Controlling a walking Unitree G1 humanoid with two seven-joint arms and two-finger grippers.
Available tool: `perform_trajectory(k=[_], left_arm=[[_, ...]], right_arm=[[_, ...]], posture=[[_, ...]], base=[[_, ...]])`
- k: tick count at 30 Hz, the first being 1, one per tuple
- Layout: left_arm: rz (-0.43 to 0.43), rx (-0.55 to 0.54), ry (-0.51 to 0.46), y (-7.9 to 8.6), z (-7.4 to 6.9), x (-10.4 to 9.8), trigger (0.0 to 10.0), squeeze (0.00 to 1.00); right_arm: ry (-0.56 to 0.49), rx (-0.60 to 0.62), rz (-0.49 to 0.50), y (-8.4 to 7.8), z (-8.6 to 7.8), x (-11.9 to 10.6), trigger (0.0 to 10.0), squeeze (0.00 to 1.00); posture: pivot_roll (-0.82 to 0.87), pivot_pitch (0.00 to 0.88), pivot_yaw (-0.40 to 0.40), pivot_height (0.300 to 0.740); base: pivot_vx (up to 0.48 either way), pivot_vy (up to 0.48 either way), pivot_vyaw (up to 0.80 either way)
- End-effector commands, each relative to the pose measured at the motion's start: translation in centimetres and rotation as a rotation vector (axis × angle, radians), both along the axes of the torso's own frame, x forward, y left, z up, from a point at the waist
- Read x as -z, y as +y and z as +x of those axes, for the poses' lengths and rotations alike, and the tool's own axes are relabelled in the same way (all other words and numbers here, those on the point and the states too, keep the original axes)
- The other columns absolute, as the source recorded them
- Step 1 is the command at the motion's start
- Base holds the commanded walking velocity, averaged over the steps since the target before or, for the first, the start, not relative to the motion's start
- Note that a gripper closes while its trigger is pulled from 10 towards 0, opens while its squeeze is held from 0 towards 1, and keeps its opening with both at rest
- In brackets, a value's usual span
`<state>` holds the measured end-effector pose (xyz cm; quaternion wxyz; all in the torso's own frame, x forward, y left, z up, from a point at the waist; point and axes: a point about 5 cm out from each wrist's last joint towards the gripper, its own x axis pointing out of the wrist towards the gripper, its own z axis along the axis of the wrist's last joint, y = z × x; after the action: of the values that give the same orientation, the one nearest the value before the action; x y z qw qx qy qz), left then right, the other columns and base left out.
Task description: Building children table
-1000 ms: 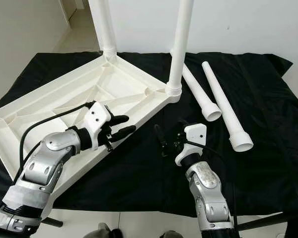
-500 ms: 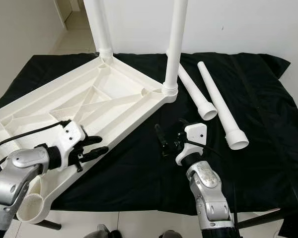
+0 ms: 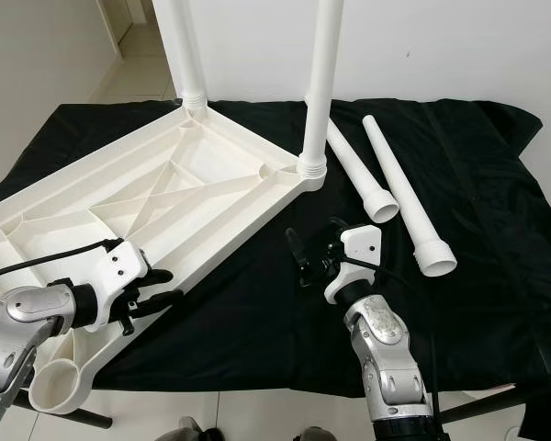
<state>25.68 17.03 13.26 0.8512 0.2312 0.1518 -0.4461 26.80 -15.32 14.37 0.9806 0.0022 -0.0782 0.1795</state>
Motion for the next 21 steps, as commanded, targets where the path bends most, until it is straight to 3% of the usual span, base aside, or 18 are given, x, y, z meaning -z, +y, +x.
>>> perform_trajectory(k=[1, 12, 13, 14, 16, 18, 21], left_arm=[[0.071, -0.068, 0.063, 1.1, -0.2, 1.5, 10.0, 0.00], [0.059, -0.125, 0.098, 0.0, -0.2, 2.5, 10.0, 0.00], [0.048, -0.140, 0.102, -0.3, 0.0, 2.6, 7.6, 0.00], [0.040, -0.163, 0.100, -0.6, 0.2, 2.6, 5.8, 0.00], [0.035, -0.182, 0.096, -0.8, 0.4, 2.6, 5.5, 0.00], [0.020, -0.259, 0.082, -0.8, 1.1, 2.4, 0.0, 0.00], [-0.003, -0.331, 0.075, -0.8, 1.8, 2.3, 0.0, 0.00]], right_arm=[[-0.004, -0.007, -0.010, 0.0, 0.1, 0.0, 10.0, 0.00], [-0.004, -0.004, -0.010, -0.1, 0.1, -0.1, 10.0, 0.00], [-0.005, -0.003, -0.010, -0.1, 0.1, -0.1, 10.0, 0.00], [-0.006, -0.002, -0.010, -0.1, 0.1, -0.1, 10.0, 0.00], [-0.006, -0.002, -0.010, -0.2, 0.2, -0.1, 10.0, 0.00], [-0.008, -0.001, -0.009, -0.1, 0.2, -0.2, 10.0, 0.00], [-0.009, 0.001, -0.008, -0.1, 0.2, -0.2, 10.0, 0.00]], posture=[[-0.12, 0.053, 0.064, 0.740], [-0.12, 0.059, 0.062, 0.740], [-0.12, 0.059, 0.062, 0.740], [-0.12, 0.059, 0.061, 0.740], [-0.12, 0.059, 0.061, 0.740], [-0.12, 0.060, 0.061, 0.740], [-0.12, 0.064, 0.061, 0.740]], base=[[0.000, 0.000, 0.00], [0.000, 0.000, 0.00], [0.000, 0.000, 0.00], [0.000, 0.000, 0.00], [0.000, 0.000, 0.00], [0.000, 0.000, 0.00], [0.000, 0.000, 0.00]])
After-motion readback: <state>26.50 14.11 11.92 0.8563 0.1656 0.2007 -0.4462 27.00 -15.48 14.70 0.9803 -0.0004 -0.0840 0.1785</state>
